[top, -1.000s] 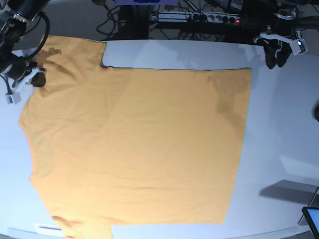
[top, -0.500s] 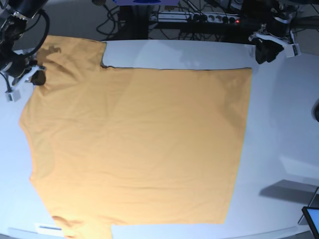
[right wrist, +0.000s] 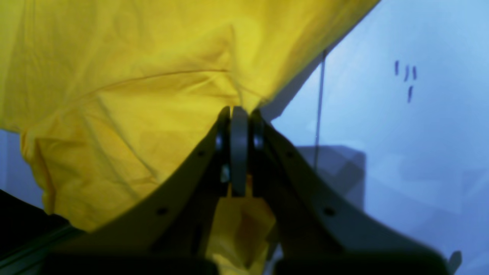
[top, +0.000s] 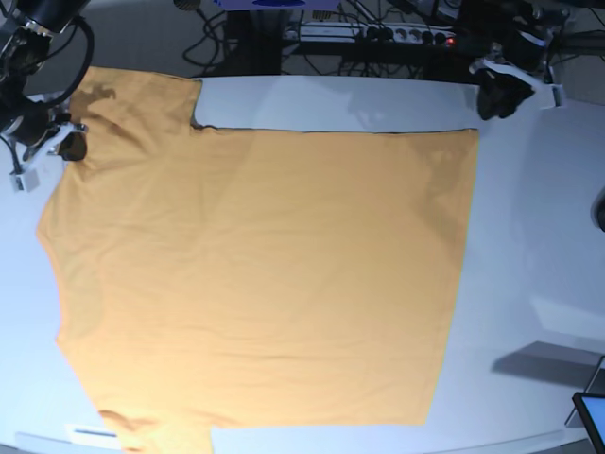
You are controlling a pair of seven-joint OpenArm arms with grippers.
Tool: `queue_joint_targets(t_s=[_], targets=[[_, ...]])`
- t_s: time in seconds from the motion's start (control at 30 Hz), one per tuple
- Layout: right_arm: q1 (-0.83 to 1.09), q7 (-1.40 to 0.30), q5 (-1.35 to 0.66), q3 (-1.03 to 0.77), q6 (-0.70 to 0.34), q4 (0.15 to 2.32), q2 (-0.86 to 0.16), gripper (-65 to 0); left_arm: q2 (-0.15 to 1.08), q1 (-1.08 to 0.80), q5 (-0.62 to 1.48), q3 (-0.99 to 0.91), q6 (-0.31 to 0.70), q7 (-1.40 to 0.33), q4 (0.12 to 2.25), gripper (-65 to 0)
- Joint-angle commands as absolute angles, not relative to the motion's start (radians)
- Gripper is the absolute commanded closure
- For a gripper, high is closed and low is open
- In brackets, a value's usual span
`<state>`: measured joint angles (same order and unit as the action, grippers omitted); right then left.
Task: Fold the T-shirt properly
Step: 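Lower the left gripper onto the shirt edge and close both grippers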
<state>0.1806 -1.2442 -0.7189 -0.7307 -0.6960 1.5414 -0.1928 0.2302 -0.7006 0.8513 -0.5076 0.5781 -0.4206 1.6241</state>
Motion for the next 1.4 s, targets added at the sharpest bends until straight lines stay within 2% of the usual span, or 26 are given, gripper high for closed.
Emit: queue_joint_targets(t_s=[0.0,0.1,0.33,0.77,0.9,1.37], targets=[[0.179,-1.25,-0.714,-0.734,-0.698,1.555,-0.208,-0.4,0.242,-0.71,0.88,-0.526,0.595,-0.406,1.633,-28.0],[0.179,-1.25,-0.714,-0.734,-0.698,1.555,-0.208,-0.4,0.245,-0.702,0.915,-0.553,0.622,-0.463,1.623,-31.7],[0.179,-1.25,-0.714,-0.733,-0.698,1.555,-0.208,-0.4,0.242,-0.624,0.938,-0.647,0.698,-0.579,1.515,-31.7],[0.179,-1.25,-0.714,-0.733,-0.698,1.555,-0.208,-0.4,0.242,-0.572,0.937,-0.638,0.698,-0.587,1.508,-31.2],[0.179,-1.25,-0.714,-0.733,-0.698,1.555,-0.208,-0.4,0.24,-0.55,0.86,-0.631,0.67,-0.587,1.515,-31.2],[0.179,-1.25,-0.714,-0.733,-0.698,1.555,-0.208,-0.3,0.231,-0.518,0.822,-0.456,0.661,-0.587,1.511,-31.1]])
